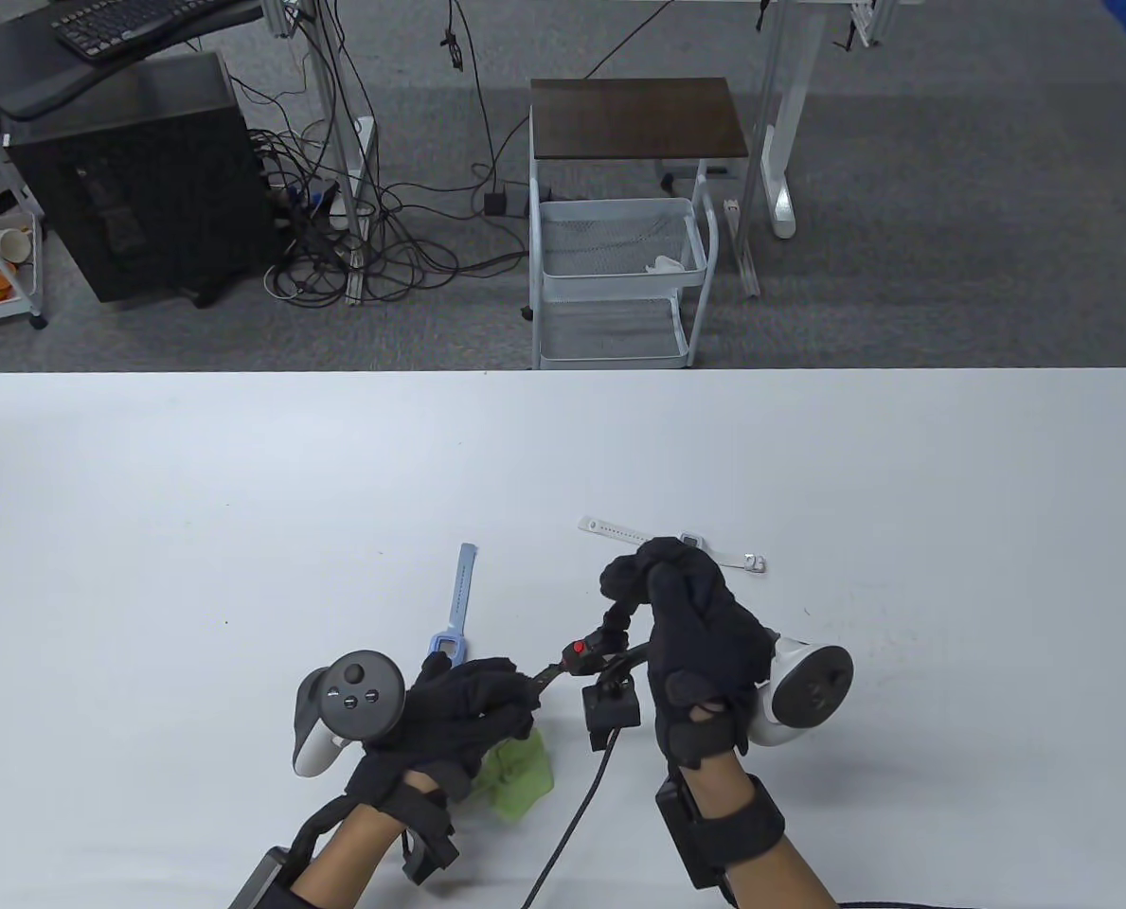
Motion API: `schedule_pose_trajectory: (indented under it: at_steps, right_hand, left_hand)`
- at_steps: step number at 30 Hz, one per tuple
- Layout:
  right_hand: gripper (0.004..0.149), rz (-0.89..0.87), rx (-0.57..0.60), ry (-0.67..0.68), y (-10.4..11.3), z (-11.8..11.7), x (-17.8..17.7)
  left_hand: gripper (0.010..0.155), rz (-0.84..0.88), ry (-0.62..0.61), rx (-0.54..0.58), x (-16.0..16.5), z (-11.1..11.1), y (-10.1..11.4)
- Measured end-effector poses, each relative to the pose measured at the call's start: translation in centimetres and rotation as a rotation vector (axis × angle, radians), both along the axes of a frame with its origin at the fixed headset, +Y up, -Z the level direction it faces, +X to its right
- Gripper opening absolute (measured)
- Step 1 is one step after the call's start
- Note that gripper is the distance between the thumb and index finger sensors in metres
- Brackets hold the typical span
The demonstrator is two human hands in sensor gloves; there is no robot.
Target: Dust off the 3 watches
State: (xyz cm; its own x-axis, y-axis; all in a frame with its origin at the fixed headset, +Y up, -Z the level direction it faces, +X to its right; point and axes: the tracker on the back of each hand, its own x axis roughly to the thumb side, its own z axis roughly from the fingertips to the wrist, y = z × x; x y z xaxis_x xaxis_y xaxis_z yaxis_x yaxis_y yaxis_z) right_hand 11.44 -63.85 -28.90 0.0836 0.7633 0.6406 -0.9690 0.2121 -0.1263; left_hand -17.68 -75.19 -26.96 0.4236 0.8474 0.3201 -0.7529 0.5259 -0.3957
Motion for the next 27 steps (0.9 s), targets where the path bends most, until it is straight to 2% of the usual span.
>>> schedule_pose_trajectory:
  at_steps: [5,13,20,27]
  right_hand:
    - [0.038,-0.028,-0.019,-0.039,-0.5,-0.6,1.1]
    - [0.038,-0.054,-0.081,-0.069,-2.1,-1.7,2.1]
    - [0.039,0.011,-0.103,-0.082,-2.9,-2.1,1.7]
    - [0.048,0.138,-0.182,0.006,-3.9,-2.6,0.2]
  left_hand:
    - [0.043,0.074,0.03,0.0,-1.0,0.0,0.4]
    - [0.044,0.246,0.148,0.016,-4.2,-0.5,1.4]
    - [0.044,0.36,0.244,0.023,-6.7,-0.7,1.8]
    - [0.045,0.518,0.338,0.062,-9.5,-0.4,2.9]
